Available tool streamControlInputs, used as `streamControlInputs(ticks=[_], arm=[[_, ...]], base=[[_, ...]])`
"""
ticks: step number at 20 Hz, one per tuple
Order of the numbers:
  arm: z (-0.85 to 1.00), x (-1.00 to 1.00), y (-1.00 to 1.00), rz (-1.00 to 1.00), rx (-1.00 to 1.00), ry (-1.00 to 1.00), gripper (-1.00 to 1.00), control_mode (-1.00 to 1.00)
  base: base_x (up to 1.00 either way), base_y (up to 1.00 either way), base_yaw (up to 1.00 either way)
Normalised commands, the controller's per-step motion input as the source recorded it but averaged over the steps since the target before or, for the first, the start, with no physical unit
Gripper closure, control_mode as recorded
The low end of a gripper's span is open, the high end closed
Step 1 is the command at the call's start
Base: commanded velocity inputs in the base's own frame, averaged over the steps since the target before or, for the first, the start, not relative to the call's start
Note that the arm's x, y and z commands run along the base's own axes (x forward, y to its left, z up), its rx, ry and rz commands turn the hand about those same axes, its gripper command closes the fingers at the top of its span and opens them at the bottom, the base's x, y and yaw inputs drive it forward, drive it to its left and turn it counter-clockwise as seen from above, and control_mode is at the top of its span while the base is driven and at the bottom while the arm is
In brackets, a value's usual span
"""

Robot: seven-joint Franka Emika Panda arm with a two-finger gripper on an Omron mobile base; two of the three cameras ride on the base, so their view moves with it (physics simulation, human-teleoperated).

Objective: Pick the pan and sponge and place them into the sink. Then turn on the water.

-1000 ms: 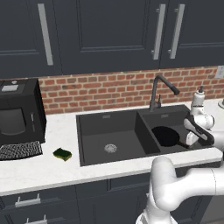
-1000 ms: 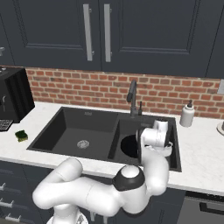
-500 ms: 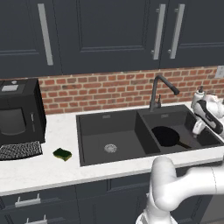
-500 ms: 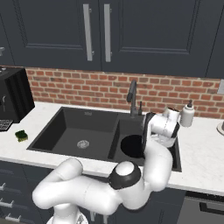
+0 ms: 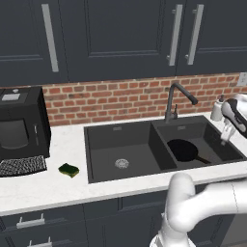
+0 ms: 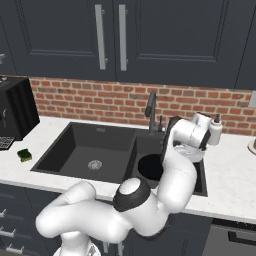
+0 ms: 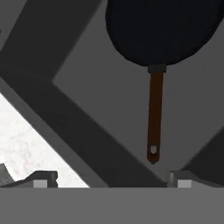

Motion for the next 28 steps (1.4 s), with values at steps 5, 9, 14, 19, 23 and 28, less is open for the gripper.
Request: streamControlInputs(ticks=[5, 9, 14, 19, 23, 28], arm=[[0.20, -0.73, 0.44, -0.15, -0.11, -0.19, -1.00, -1.00], [0.14, -0.65, 0.86, -0.22, -0.15, -0.30, -1.00, -1.00], [0.12, -0.47, 1.00, -0.26, -0.16, -0.30, -1.00, -1.00], [0.04, -0.38, 0.88, -0.26, -0.06, -0.12, -1.00, -1.00], [0.06, -0.13, 0.99, -0.24, -0.09, -0.07, -1.00, -1.00], [0.01, 0.00, 0.87, -0.30, -0.13, -0.03, -1.00, -1.00]], base=[[0.00, 0.00, 0.00], [0.00, 0.00, 0.00], [0.00, 0.00, 0.00], [0.00, 0.00, 0.00], [0.00, 0.00, 0.00], [0.00, 0.00, 0.00]])
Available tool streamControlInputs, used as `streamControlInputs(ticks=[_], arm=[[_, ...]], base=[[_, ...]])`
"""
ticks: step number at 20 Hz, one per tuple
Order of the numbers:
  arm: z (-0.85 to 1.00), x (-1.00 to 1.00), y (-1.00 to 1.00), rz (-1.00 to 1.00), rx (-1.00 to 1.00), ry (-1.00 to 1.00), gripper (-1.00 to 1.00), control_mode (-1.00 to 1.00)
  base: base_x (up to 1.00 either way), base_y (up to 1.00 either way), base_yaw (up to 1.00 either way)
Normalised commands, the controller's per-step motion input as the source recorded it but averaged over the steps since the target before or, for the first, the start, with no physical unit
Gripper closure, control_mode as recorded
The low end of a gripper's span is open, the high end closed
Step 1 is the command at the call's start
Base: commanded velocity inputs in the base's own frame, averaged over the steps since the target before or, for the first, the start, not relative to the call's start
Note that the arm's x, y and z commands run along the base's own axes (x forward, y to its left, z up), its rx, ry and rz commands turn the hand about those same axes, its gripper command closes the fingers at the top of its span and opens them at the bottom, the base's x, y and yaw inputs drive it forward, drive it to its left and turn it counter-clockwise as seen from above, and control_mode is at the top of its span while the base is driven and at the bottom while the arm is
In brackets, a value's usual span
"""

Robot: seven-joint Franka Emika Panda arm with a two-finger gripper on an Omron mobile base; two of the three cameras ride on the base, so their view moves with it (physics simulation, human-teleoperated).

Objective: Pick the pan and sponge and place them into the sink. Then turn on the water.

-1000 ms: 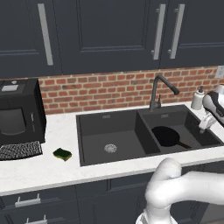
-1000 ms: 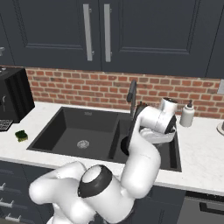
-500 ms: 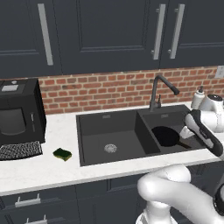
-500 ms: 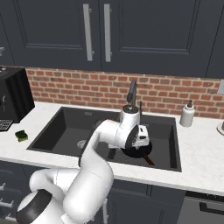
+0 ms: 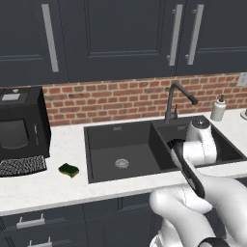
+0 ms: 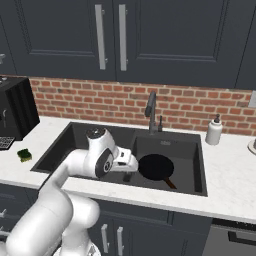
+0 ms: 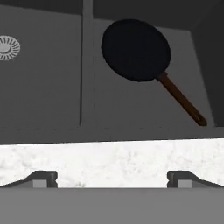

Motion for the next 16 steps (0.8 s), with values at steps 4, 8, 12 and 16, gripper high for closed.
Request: streamControlInputs(ticks=[4, 8, 12, 16], arm=[[0.00, 0.00, 0.85, -0.23, -0.07, 0.06, -1.00, -1.00], [0.00, 0.00, 0.99, -0.05, -0.06, 0.06, -1.00, -1.00], [0.01, 0.06, 1.00, 0.03, -0.09, 0.05, -1.00, -1.00], [0.00, 0.11, 0.92, 0.17, -0.09, 0.06, -1.00, -1.00]], base=[[0.00, 0.00, 0.00], [0.00, 0.00, 0.00], [0.00, 0.00, 0.00], [0.00, 0.00, 0.00]])
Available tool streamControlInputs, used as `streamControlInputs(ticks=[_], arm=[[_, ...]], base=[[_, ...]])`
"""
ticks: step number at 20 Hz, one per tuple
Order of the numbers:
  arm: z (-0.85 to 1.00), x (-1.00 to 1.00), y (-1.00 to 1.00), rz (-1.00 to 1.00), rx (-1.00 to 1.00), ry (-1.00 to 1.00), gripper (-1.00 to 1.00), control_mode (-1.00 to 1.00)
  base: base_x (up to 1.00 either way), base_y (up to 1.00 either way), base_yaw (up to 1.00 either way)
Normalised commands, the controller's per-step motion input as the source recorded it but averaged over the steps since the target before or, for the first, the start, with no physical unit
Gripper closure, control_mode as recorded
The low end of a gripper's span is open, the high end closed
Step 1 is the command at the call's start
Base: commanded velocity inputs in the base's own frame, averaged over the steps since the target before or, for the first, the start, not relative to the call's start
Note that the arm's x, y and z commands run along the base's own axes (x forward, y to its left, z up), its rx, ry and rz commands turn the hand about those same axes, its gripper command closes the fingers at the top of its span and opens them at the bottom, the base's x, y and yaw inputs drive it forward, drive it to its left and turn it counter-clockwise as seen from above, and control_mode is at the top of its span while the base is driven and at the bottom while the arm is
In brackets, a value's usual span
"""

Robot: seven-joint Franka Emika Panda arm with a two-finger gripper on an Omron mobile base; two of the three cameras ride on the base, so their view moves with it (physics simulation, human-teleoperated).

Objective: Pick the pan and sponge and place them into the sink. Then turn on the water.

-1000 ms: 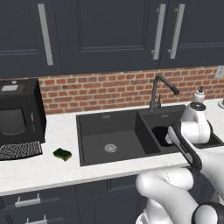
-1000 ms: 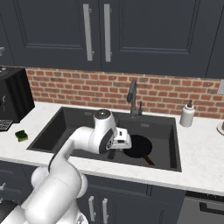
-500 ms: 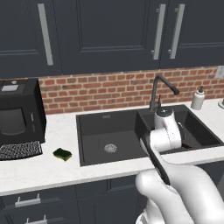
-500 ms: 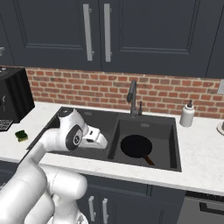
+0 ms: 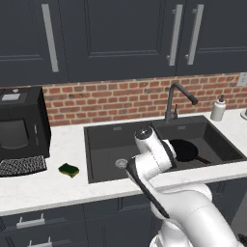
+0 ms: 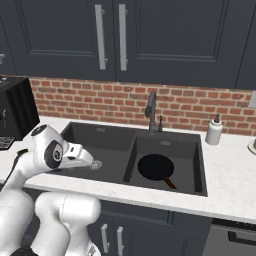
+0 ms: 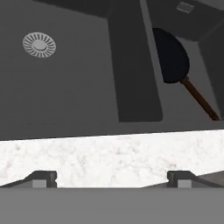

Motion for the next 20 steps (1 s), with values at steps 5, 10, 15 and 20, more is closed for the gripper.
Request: streamControlInputs(ticks=[5, 10, 15, 20], arm=[[0.00, 0.16, 0.80, 0.25, -0.09, 0.02, -1.00, -1.00], [0.09, 0.28, 0.65, 0.27, -0.01, 0.21, -1.00, -1.00], [0.29, 0.32, 0.52, 0.26, 0.01, 0.26, -1.00, -1.00], [0.21, 0.37, 0.68, 0.22, 0.04, 0.23, -1.00, -1.00]], base=[[0.00, 0.00, 0.00], [0.00, 0.00, 0.00], [0.00, 0.00, 0.00], [0.00, 0.00, 0.00]])
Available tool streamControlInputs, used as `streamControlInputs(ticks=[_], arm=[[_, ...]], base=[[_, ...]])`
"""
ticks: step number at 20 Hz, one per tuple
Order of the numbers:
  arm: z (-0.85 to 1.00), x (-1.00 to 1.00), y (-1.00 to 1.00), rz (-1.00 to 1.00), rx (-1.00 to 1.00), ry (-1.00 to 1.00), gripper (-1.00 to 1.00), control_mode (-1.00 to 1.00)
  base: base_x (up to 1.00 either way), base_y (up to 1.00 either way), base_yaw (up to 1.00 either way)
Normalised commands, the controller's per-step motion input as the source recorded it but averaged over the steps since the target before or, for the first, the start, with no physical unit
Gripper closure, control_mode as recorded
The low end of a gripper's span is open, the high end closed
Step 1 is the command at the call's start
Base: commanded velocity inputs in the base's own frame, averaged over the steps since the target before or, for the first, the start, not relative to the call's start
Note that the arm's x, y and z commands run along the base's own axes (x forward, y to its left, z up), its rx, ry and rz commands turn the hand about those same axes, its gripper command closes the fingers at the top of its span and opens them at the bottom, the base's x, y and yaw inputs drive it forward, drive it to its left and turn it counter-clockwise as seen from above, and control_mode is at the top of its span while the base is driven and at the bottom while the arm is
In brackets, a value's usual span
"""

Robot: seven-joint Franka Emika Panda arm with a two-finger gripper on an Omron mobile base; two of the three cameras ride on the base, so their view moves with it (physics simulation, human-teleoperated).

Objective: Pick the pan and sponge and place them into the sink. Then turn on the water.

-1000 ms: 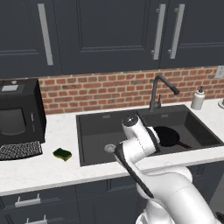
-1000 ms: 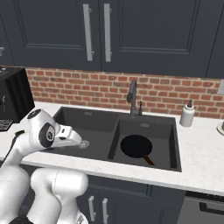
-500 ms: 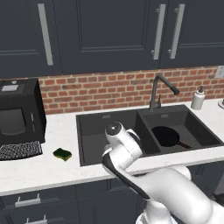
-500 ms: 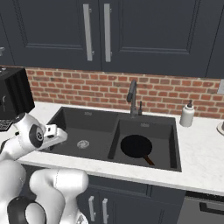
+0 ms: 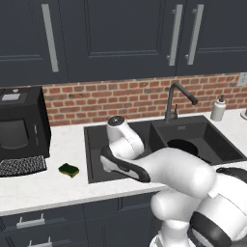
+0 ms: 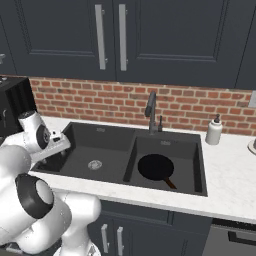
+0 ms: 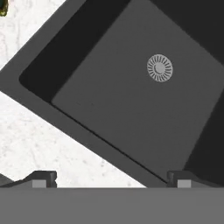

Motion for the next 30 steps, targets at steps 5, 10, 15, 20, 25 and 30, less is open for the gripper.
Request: streamControlInputs(ticks=[5, 10, 15, 20, 25, 30], arm=[[0.01, 0.20, 0.88, 0.05, 0.00, 0.12, -1.00, -1.00], [0.00, 0.06, 0.79, 0.00, 0.00, 0.01, -1.00, -1.00], [-0.01, 0.00, 0.53, 0.00, 0.00, 0.00, -1.00, -1.00], [-0.08, 0.00, 0.15, 0.01, 0.00, 0.00, -1.00, -1.00], [-0.28, 0.04, 0.03, 0.03, 0.00, 0.04, -1.00, -1.00], [-0.30, 0.16, 0.16, 0.02, 0.00, 0.07, -1.00, -1.00]], base=[[0.00, 0.00, 0.00], [0.00, 0.00, 0.00], [0.00, 0.00, 0.00], [0.00, 0.00, 0.00], [0.00, 0.00, 0.00], [0.00, 0.00, 0.00]])
